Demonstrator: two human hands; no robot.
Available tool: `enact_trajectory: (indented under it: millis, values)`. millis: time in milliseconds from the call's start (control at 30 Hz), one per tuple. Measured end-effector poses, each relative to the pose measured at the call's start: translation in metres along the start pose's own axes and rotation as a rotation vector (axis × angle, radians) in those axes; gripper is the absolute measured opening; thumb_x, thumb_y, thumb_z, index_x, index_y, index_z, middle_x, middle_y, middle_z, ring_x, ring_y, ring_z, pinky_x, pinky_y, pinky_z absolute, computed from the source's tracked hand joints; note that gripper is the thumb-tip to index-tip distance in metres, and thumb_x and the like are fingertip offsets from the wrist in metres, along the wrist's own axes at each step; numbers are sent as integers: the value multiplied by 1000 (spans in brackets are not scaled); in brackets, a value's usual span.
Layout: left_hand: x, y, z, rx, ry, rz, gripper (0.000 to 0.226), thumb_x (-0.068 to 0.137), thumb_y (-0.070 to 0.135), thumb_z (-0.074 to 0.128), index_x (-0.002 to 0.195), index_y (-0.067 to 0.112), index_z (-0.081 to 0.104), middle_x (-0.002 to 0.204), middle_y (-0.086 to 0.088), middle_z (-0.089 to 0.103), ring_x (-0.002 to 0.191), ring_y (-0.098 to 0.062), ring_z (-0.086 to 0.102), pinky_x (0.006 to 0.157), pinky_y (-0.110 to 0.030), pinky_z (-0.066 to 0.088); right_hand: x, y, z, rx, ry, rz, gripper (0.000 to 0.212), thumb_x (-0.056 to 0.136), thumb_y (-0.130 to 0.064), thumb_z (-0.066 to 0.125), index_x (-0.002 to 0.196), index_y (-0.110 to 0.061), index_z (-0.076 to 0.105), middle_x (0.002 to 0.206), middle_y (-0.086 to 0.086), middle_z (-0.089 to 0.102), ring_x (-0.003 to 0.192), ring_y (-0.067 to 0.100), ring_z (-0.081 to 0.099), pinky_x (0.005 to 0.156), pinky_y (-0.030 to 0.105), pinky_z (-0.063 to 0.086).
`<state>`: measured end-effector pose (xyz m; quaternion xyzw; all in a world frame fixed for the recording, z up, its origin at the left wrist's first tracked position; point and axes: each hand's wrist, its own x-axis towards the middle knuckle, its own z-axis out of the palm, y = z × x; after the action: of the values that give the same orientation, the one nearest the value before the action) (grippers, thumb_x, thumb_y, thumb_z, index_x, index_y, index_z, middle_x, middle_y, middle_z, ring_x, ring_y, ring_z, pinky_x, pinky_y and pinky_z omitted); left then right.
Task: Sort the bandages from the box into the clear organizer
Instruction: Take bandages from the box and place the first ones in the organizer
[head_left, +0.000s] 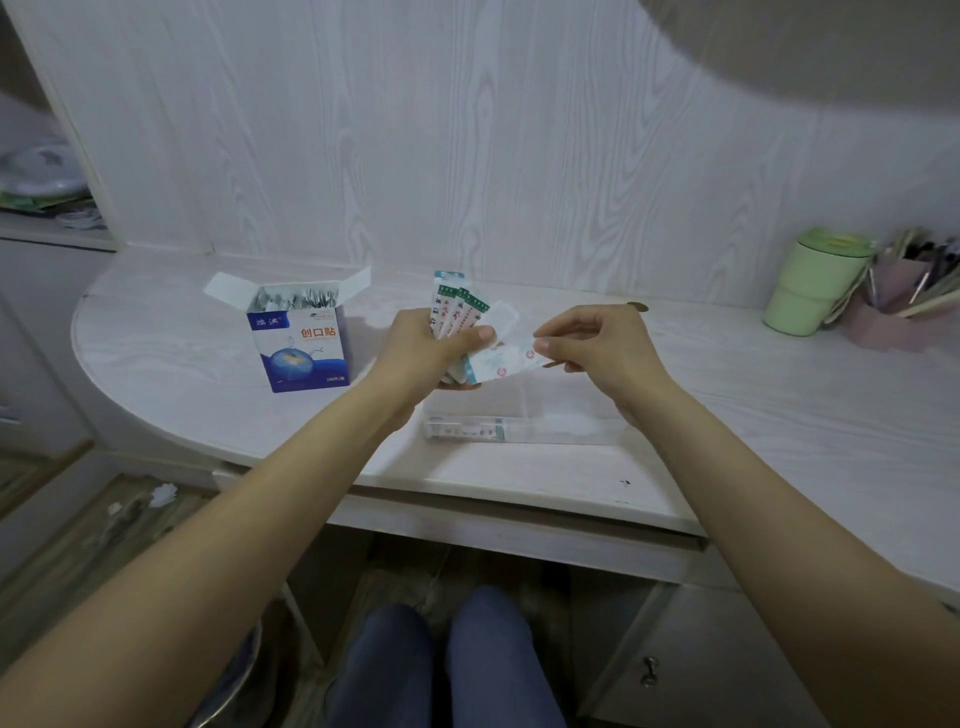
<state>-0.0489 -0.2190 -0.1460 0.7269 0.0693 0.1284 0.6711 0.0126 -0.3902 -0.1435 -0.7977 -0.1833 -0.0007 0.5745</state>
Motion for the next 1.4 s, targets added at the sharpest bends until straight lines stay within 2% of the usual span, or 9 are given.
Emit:
enact_trajectory:
  millis: [200, 367, 500, 600, 833, 967, 1133, 1300, 1400]
  values:
    - [2, -7, 4, -70, 7, -9, 6, 92, 13, 61, 93, 19, 59, 77, 1, 72, 61, -16, 71, 54, -24, 57, 1, 17, -26, -124, 60, 149, 11, 78, 2, 72, 75, -9, 71, 76, 14, 70, 66, 19, 71, 62, 18, 53]
    - [1, -8, 10, -34, -31, -1, 7, 93, 14, 59, 92, 21, 58, 79, 1, 72, 61, -16, 70, 54, -24, 57, 1, 21, -37, -279, 91, 182, 8, 77, 4, 71, 76, -3, 72, 73, 13, 68, 51, 8, 65, 47, 9, 46]
    - [3, -9, 13, -33, -52, 0, 9, 93, 15, 59, 89, 22, 57, 78, 1, 71, 60, -15, 70, 56, -24, 58, -1, 23, -33, -449, 36, 184, 5, 75, 3, 72, 76, -2, 72, 67, 11, 68, 53, 9, 64, 50, 11, 50]
    - [5, -10, 17, -23, -47, -6, 11, 94, 15, 57, 89, 24, 56, 78, 2, 71, 59, -14, 69, 58, -26, 57, -1, 23, -32, -532, 20, 193, 5, 76, 2, 71, 77, -3, 73, 60, 6, 64, 47, 4, 57, 42, 7, 43]
    - [9, -19, 25, 282, -129, 46, 18, 98, 22, 48, 115, 19, 52, 95, 1, 71, 56, -14, 67, 43, -18, 46, -3, 25, -31, -567, -6, 211, 7, 77, 3, 71, 79, -4, 70, 64, 7, 61, 34, 0, 54, 37, 7, 38]
    - [11, -21, 27, 413, -163, 97, 18, 99, 23, 43, 116, 22, 49, 101, -2, 67, 50, -14, 64, 43, -19, 44, -2, 28, -21, -697, -28, 148, 13, 77, -1, 69, 86, -10, 69, 74, 9, 64, 54, 12, 62, 51, 19, 45]
    - [13, -21, 27, 434, -163, 91, 18, 99, 22, 43, 115, 21, 50, 101, -3, 67, 52, -16, 65, 44, -18, 45, -3, 26, -15, -934, -50, 82, 16, 78, -5, 64, 82, -19, 57, 92, 6, 64, 82, 25, 61, 52, 23, 33]
    - [14, -22, 29, 421, -171, 90, 15, 99, 23, 43, 112, 22, 50, 100, -3, 68, 52, -16, 65, 44, -19, 46, -7, 28, -13, -1004, -123, 29, 8, 90, -26, 58, 86, -20, 58, 96, 3, 64, 82, 23, 58, 62, 28, 37]
    - [15, -21, 30, 429, -170, 96, 15, 99, 22, 44, 112, 22, 50, 99, -3, 68, 52, -16, 65, 45, -19, 47, -10, 25, -11, -1106, -186, 14, 19, 95, -31, 52, 95, -15, 62, 89, 3, 60, 80, 25, 58, 63, 30, 38]
